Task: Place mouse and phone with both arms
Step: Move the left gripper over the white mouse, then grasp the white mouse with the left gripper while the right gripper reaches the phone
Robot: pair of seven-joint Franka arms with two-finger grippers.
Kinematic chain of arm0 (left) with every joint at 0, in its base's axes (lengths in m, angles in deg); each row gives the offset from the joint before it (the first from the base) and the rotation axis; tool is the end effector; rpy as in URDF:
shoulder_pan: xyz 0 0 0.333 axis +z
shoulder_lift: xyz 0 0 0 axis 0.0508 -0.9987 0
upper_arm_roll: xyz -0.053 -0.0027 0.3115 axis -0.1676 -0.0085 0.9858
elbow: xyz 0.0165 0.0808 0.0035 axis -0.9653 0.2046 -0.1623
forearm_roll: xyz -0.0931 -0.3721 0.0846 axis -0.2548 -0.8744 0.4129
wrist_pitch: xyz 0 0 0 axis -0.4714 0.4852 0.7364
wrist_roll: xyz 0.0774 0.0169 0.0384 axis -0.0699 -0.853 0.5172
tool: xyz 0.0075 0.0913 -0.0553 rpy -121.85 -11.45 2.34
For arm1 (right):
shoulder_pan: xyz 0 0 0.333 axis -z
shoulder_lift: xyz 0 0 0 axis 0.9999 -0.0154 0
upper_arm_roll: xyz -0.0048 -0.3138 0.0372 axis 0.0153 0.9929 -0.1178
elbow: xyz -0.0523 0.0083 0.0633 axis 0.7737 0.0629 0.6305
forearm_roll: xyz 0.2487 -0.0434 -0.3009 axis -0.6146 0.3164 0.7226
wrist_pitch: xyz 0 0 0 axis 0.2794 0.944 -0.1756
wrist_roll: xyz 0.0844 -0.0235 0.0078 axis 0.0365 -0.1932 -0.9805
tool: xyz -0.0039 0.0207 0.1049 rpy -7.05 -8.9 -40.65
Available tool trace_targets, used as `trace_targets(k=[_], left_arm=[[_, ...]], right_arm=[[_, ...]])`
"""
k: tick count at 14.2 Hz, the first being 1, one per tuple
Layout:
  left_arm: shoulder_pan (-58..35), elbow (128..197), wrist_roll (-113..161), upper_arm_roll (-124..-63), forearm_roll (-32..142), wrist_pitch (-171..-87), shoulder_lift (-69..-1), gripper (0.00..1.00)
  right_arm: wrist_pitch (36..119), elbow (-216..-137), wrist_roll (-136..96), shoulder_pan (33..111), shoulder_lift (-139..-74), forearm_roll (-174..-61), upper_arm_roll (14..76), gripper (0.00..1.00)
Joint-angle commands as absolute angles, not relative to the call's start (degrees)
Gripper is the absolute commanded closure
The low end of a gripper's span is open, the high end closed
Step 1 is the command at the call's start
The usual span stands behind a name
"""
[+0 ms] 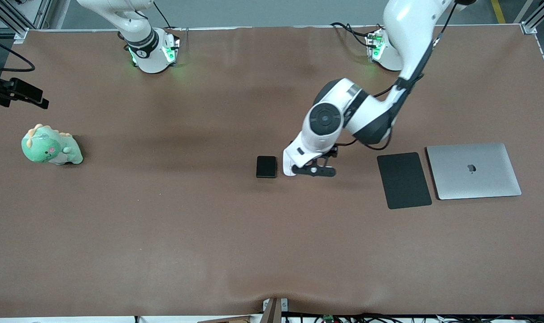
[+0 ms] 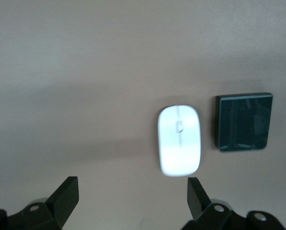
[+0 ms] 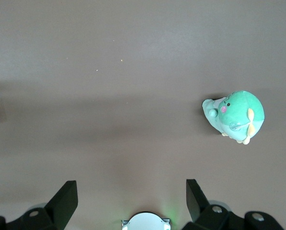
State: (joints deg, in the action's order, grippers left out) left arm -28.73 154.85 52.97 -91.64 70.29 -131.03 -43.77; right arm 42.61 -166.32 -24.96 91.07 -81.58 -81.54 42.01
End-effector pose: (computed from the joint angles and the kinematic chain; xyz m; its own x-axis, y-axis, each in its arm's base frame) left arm 0.5229 -0.4331 0.2838 0.9840 -0.1274 -0.1247 -0.1287 -0.9917 -0.0021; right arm 0.5256 -0.0401 0.6344 0.9897 -0.0720 -0.1239 -0.0750 -0.9970 -0.0197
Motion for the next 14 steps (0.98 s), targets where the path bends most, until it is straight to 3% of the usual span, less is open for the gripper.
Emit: trace_targets(k=[1, 7, 14], left_arm=[[-30.59, 153.41, 55.36, -91.32, 73.45, -136.59, -48.93, 0.00], [-34.29, 153.67, 60.55, -90.26, 75.39, -141.36, -52.11, 0.00], [-34.38, 153.84, 63.01, -90.26, 75.83, -141.36, -54.57, 0.02]], right_arm=[[42.71, -166.79, -26.56, 89.74, -81.04, -80.95, 41.26, 0.00], [44.20, -168.55, -30.34, 83.68, -81.74, -81.48, 41.26, 0.00], [53.42, -168.46, -40.80, 72.26, -90.51, -81.83, 41.26, 0.00]])
